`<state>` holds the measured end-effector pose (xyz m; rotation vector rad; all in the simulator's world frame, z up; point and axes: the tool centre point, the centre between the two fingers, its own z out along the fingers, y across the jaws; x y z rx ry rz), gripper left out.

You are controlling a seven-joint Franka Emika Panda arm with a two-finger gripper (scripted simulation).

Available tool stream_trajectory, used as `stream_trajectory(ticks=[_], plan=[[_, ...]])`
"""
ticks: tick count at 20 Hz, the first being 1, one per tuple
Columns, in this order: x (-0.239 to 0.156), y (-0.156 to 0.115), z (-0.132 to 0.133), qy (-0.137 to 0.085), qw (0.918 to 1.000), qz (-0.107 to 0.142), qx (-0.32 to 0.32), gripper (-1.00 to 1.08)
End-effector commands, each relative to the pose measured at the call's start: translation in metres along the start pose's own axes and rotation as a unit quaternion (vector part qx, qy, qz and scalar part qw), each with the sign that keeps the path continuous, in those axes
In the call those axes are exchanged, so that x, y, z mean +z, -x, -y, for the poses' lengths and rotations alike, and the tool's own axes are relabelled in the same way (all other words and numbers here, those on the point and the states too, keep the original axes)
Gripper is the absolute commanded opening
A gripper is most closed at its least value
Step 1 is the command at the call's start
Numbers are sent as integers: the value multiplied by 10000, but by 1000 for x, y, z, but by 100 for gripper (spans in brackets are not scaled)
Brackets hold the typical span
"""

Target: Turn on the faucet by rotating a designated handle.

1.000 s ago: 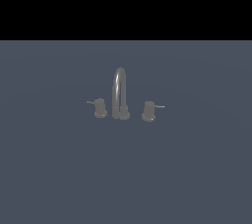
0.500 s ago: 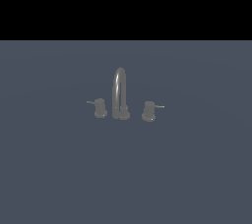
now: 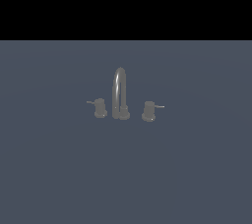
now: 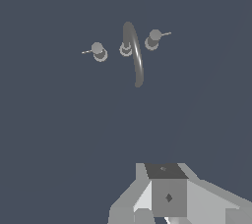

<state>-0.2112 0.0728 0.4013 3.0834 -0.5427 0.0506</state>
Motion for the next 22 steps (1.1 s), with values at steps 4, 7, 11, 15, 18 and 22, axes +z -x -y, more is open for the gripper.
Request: stream_trajectory(ticks=[4, 7, 11, 15, 18, 22], plan=[[30, -8, 25, 0, 9983, 17, 582, -100], [46, -14, 37, -1, 9960, 27, 891, -100], [67, -23, 54, -2, 9915, 41, 1297, -100], [88, -33, 69, -4, 9856, 55, 1689, -100], [103, -42, 80, -7, 9803, 65, 1973, -100], [122, -53, 93, -10, 9724, 78, 2333, -100]])
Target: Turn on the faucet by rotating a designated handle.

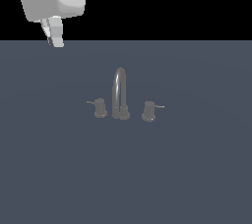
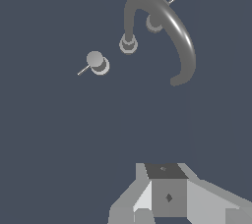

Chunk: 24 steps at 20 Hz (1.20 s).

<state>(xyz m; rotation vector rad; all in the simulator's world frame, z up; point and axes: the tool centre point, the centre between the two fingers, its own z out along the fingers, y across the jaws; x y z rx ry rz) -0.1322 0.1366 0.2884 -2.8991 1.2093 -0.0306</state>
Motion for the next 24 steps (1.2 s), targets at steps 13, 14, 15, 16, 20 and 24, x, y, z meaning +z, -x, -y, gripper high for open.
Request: stream_trajectory(ticks=[13, 14, 15, 16, 20, 24], plan=[[63, -24, 52, -6, 9924, 38, 1228, -100], [67, -26, 55, -5, 9914, 40, 1308, -100], [71, -29, 58, -4, 9903, 41, 1387, -100], [76, -31, 61, -2, 9892, 42, 1467, -100], [93, -40, 73, 6, 9838, 44, 1794, -100], [112, -52, 85, 18, 9767, 43, 2143, -100]])
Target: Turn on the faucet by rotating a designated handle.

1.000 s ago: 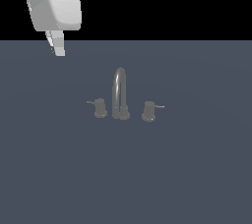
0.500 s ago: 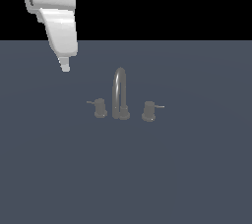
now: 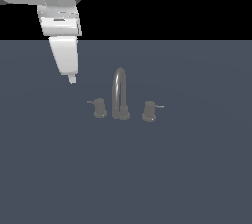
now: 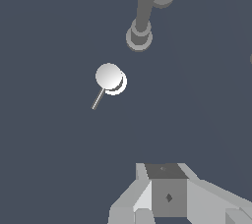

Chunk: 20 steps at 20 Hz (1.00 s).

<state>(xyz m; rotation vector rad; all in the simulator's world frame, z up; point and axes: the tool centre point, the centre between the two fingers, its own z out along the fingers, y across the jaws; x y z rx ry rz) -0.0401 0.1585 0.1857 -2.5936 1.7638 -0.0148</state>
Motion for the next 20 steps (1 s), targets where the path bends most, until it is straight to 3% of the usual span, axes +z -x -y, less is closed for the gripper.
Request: stream_trajectory(ticks=[1, 8, 20], plan=[[12, -4, 10, 5, 9997, -5, 235, -100], [52, -22, 41, 27, 9950, -15, 997, -100], [110, -57, 83, 50, 9766, -9, 2149, -100]])
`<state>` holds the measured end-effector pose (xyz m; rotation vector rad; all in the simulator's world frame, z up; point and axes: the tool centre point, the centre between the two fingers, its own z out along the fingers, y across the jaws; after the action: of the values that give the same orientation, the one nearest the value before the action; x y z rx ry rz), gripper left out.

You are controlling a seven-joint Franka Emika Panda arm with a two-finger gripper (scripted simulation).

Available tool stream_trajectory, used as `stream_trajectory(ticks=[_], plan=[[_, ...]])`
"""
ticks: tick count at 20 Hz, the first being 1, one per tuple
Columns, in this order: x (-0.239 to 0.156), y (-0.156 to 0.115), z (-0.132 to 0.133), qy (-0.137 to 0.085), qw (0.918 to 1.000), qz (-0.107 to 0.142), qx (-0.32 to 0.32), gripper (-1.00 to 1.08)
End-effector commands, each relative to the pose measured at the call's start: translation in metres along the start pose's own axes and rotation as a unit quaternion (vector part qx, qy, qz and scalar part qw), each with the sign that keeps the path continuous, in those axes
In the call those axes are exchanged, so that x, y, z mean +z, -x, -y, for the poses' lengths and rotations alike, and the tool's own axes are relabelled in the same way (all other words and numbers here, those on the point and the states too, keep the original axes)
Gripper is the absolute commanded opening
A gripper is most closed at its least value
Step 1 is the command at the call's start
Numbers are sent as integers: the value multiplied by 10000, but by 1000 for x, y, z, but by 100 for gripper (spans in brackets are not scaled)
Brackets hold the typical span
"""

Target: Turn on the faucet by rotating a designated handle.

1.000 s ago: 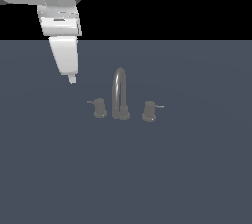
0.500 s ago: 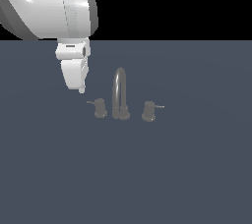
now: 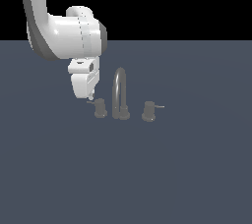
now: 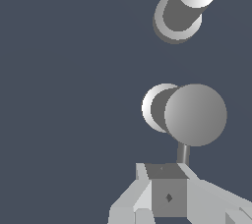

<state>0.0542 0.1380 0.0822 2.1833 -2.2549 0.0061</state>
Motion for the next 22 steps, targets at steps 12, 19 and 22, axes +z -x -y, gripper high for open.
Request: stream_trajectory(ticks=[12, 19, 22], plan=[[22, -9, 22, 5, 9989, 23, 476, -100], [19, -8, 20, 5, 9991, 24, 434, -100], [19, -4, 14, 5, 9991, 24, 434, -100]])
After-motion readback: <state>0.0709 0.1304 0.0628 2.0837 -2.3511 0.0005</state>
